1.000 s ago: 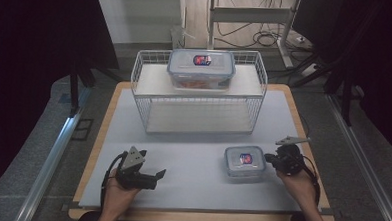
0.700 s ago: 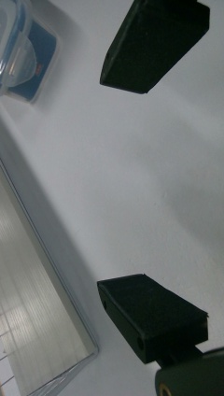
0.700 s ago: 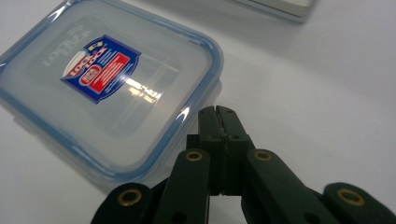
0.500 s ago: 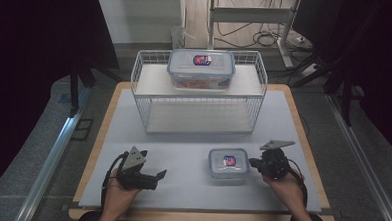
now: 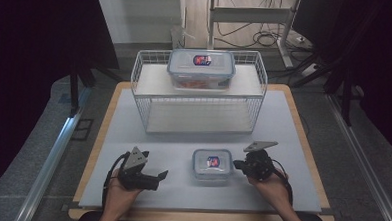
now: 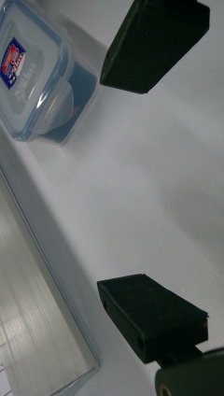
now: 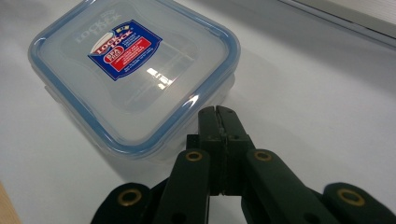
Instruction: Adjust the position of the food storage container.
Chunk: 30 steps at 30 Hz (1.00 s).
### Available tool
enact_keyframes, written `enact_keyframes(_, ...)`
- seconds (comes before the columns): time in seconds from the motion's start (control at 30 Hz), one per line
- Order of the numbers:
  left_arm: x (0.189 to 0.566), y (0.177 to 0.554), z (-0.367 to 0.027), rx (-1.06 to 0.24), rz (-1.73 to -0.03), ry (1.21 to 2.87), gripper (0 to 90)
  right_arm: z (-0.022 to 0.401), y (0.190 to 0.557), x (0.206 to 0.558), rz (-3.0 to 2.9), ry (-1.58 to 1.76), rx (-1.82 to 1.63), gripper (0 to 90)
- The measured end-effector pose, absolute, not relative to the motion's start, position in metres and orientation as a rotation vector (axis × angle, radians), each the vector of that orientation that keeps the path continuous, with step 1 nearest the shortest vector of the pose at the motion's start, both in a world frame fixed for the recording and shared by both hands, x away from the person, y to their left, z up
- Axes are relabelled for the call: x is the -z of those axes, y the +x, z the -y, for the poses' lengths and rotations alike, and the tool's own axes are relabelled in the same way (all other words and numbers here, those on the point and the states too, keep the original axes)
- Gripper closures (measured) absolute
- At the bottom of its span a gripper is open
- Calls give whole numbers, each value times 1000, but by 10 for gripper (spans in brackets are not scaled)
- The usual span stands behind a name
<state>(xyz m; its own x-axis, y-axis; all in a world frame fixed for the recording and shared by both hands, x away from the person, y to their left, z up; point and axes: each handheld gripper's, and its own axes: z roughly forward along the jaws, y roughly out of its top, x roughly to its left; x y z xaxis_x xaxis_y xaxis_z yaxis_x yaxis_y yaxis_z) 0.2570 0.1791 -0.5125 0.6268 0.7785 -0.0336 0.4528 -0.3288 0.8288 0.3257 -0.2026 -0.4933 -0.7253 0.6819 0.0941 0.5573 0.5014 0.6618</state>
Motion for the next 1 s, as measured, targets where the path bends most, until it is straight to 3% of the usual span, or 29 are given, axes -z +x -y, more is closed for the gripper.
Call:
enact_keyframes(0.67,513,258,-179,-449,-984,1978,49,177,324,498,-2585,1000,-1083,894)
enact_keyframes(1.0,514,258,-179,-471,-983,2011,53,198,325,497,-2557,958,-1051,661)
